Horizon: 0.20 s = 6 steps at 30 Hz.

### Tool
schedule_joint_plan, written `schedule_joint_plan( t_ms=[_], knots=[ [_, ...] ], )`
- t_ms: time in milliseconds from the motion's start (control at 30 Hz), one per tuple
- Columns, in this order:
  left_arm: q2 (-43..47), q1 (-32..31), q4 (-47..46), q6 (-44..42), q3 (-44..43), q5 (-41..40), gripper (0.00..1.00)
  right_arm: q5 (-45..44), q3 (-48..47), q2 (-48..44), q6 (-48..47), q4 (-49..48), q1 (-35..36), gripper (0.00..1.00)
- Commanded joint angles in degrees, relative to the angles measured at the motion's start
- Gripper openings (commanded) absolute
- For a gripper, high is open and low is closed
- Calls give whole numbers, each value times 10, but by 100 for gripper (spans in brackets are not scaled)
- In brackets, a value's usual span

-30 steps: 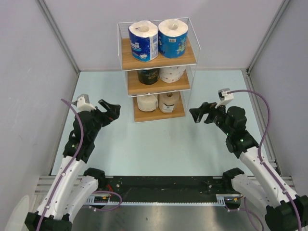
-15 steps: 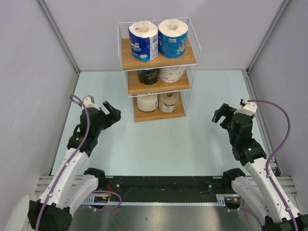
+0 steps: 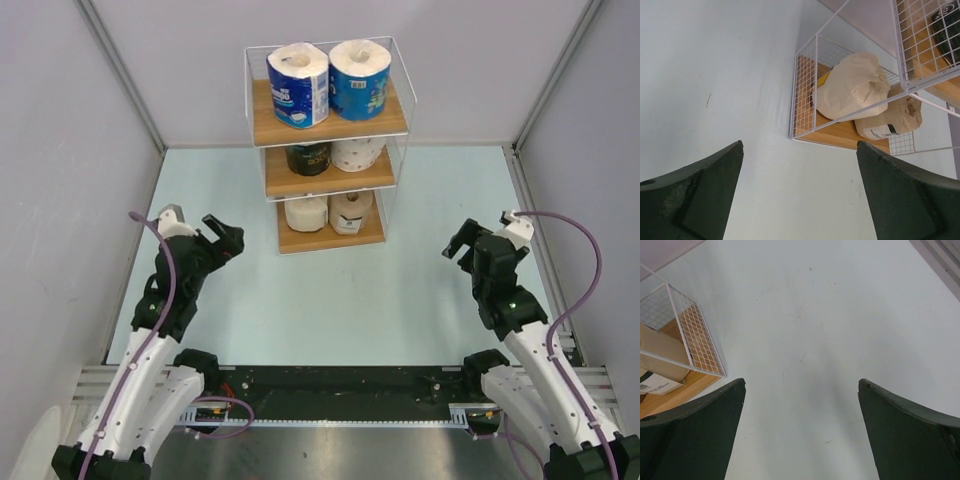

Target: Place and organize the paper towels onto the shelf

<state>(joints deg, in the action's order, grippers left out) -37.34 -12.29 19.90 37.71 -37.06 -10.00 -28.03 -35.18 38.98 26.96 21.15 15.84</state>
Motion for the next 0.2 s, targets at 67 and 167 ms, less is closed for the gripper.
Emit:
schedule_joint_plan(
  t_ms=[67, 167],
  knots=[
    [7, 3, -8, 8, -1, -20, 100, -5, 2, 13, 30, -6, -3, 100],
    [17, 3, -12, 9, 3, -35, 100, -5, 3, 20, 30, -5, -4, 100]
  ],
)
